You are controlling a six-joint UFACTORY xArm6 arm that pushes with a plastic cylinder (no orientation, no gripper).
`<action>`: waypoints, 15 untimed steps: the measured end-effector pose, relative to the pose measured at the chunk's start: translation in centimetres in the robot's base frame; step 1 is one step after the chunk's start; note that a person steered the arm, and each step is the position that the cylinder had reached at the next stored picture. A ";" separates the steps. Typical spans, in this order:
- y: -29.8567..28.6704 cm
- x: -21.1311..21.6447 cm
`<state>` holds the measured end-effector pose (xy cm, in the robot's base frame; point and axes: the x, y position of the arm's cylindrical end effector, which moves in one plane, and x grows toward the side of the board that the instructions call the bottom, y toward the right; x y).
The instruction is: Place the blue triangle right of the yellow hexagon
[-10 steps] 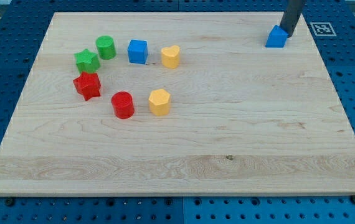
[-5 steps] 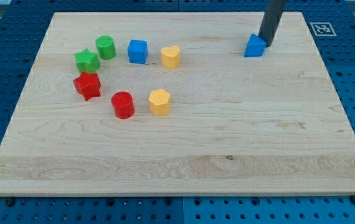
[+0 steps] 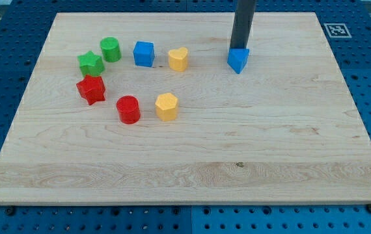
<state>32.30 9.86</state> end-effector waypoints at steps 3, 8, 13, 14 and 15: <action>0.5 4.7; 3.8 11.8; 0.2 13.1; -1.8 13.2; -4.2 13.2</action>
<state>45.50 5.67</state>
